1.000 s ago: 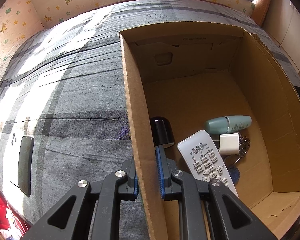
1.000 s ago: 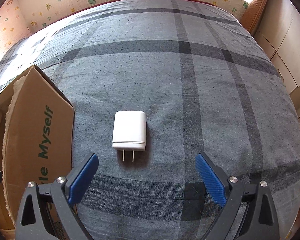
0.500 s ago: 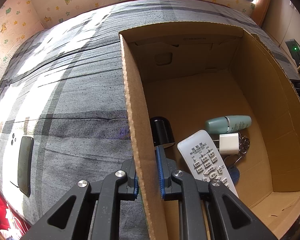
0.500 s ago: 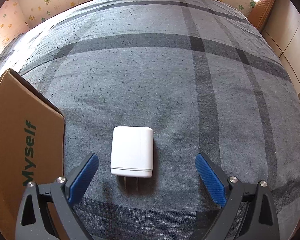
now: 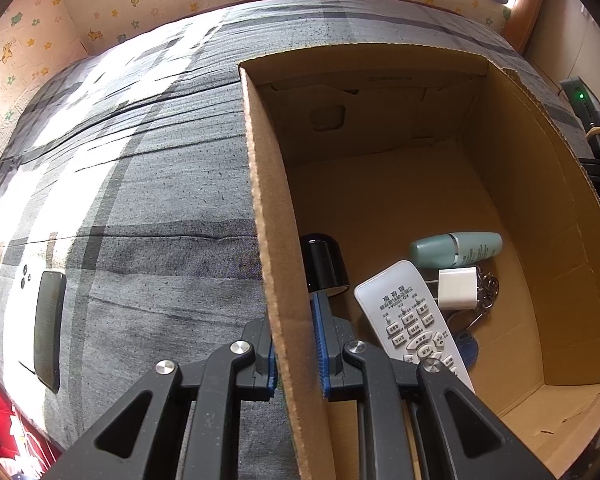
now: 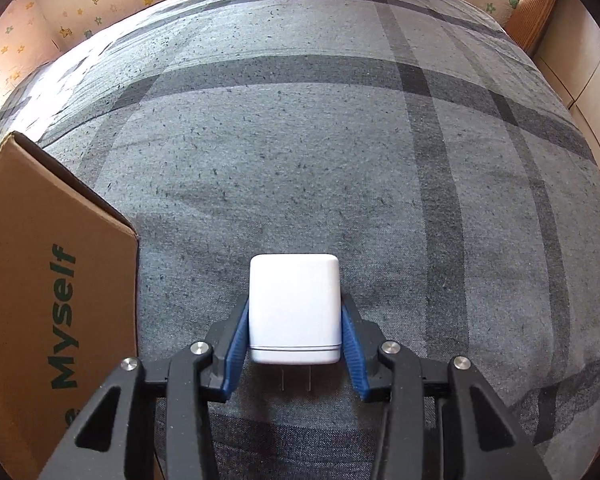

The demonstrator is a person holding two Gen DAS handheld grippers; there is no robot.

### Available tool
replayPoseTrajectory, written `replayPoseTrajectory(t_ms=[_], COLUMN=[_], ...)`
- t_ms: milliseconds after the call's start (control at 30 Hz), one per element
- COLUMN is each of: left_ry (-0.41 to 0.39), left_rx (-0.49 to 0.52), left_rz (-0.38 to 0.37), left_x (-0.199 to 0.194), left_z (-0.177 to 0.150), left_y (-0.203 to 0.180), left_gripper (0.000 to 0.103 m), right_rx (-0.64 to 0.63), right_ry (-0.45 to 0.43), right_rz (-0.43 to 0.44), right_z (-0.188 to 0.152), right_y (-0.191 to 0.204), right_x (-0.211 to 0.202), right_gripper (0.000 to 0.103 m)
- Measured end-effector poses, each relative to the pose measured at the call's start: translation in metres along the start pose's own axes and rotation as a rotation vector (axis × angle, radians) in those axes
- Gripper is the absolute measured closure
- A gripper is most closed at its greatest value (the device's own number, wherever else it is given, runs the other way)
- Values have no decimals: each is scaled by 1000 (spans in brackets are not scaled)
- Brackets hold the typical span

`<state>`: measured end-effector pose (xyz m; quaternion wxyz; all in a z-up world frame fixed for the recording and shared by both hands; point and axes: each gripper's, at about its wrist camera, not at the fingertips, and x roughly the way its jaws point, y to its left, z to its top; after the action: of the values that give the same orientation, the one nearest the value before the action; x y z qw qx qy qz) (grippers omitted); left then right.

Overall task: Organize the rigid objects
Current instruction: 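Grasp the larger white charger with the right tool, then carry the larger white charger into the box with the right tool and release it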

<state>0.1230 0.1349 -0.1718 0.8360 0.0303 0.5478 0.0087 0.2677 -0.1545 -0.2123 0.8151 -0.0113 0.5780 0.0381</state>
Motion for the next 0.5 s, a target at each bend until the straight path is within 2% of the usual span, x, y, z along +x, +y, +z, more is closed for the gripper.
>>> replayPoseTrajectory(t_ms=[500], left_ry=[-3], left_rx=[10], left_rz=[12], left_x=[-1], left_z=[-1], left_y=[-7], left_gripper=[87], right_rx=[6], right_ry=[-9], right_rz=[-11], right_z=[-17], right_y=[-7], right_x=[-32], right_gripper=[57])
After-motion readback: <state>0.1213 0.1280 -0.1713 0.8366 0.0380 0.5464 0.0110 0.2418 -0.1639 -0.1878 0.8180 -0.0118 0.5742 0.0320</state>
